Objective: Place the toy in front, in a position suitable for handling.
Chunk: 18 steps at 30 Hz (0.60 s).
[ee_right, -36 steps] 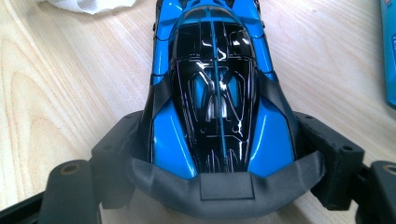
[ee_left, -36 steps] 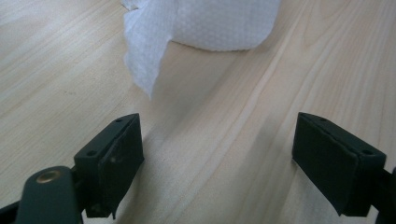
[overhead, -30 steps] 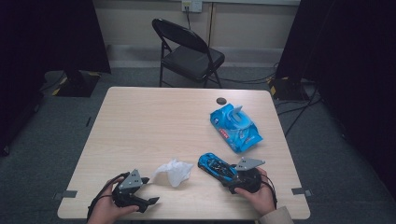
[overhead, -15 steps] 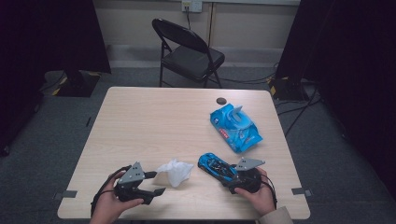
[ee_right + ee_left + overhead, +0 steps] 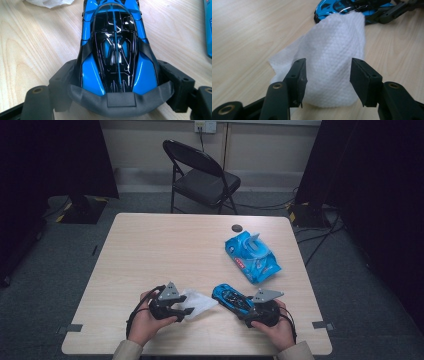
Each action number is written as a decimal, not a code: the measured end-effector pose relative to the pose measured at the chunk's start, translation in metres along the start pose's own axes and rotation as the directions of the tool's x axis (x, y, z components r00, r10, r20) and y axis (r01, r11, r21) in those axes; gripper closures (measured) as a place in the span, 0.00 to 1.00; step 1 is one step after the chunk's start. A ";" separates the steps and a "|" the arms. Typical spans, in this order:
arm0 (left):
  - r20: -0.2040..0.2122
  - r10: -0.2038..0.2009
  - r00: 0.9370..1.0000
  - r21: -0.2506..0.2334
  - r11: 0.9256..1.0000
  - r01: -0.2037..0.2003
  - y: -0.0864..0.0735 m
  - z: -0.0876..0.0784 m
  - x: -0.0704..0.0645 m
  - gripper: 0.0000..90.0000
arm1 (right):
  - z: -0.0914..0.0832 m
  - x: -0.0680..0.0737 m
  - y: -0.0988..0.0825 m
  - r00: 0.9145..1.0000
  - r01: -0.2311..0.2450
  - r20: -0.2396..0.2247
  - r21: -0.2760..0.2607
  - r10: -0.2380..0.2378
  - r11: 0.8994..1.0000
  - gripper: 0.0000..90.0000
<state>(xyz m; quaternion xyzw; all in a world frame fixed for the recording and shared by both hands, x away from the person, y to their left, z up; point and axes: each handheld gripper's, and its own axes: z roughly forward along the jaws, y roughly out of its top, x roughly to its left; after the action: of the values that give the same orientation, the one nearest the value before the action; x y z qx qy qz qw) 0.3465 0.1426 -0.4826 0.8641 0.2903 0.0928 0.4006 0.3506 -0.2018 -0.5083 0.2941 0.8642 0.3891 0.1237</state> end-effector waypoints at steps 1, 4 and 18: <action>-0.011 0.000 1.000 0.006 1.000 0.000 -0.002 0.003 0.001 0.49 | 0.000 0.000 0.000 1.000 -0.001 0.000 -0.001 0.001 1.000 0.26; -0.007 -0.025 1.000 0.008 1.000 0.025 -0.006 0.008 0.002 0.47 | 0.000 0.000 0.000 1.000 0.000 0.000 -0.001 0.000 1.000 0.26; -0.025 0.015 1.000 0.061 0.998 -0.013 -0.005 0.015 -0.001 0.75 | 0.000 0.000 0.000 1.000 0.000 0.001 0.000 0.000 1.000 0.26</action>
<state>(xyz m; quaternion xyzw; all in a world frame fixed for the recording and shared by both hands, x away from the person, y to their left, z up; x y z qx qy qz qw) 0.3497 0.1352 -0.4959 0.8766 0.2920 0.0976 0.3697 0.3505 -0.2017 -0.5083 0.2940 0.8642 0.3891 0.1241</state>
